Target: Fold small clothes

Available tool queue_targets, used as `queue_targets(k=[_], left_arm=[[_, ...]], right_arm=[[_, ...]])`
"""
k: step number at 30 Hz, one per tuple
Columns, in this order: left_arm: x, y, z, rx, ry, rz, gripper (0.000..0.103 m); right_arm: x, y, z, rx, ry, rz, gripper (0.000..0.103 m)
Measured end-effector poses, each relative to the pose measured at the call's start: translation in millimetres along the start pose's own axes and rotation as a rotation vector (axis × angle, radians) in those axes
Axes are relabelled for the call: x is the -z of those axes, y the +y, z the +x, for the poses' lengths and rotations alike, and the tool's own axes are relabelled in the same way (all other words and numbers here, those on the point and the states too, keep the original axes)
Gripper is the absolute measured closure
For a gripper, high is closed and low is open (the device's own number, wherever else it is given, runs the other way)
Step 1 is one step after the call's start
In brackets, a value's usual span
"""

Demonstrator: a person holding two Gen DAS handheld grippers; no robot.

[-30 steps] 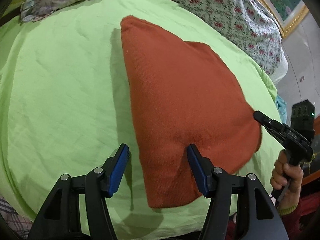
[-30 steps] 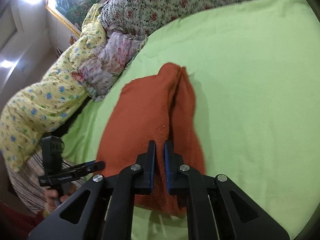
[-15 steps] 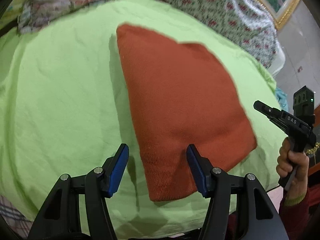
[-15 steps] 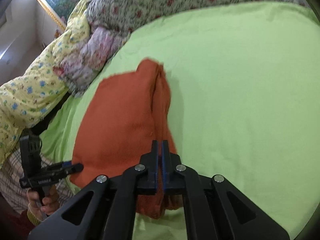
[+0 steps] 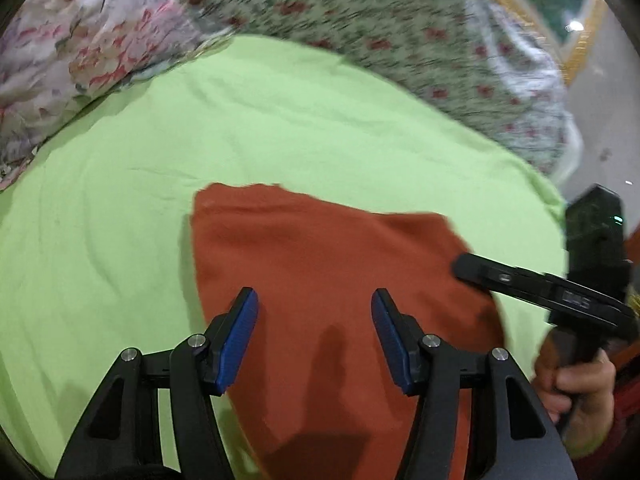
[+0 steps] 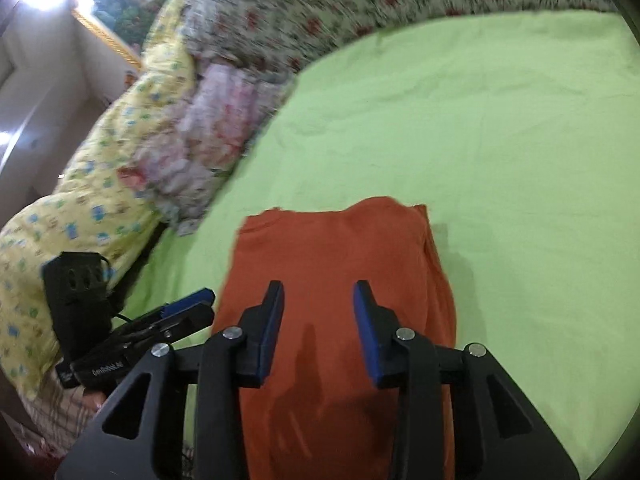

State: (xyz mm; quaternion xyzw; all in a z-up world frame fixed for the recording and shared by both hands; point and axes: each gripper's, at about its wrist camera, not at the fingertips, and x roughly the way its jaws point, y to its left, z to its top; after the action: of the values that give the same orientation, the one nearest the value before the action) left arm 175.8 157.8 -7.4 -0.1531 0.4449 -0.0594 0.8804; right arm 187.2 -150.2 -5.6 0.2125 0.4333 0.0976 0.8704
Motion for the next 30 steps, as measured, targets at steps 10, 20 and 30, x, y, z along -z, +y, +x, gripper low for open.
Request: queue_targets(k=[10,20,30], left_arm=[[-21.4,44.0,39.2,-0.057,0.019,-0.098,0.049],[60.3,1.5,-63.3,0.016,-0.049,0.005,0.049],[159.4,-41.1,-126.3,0.162,-0.075,0.132,0.05]], right_arm=[[-14.5,-65.3,35.3,-0.013,-0.055,0.202,0.103],[33.6,-25.6,-50.5,-0.029,-0.059,0.059,0.099],[124.7,-8.0,-101.7,0.009,-0.025,-0.009,0.098]])
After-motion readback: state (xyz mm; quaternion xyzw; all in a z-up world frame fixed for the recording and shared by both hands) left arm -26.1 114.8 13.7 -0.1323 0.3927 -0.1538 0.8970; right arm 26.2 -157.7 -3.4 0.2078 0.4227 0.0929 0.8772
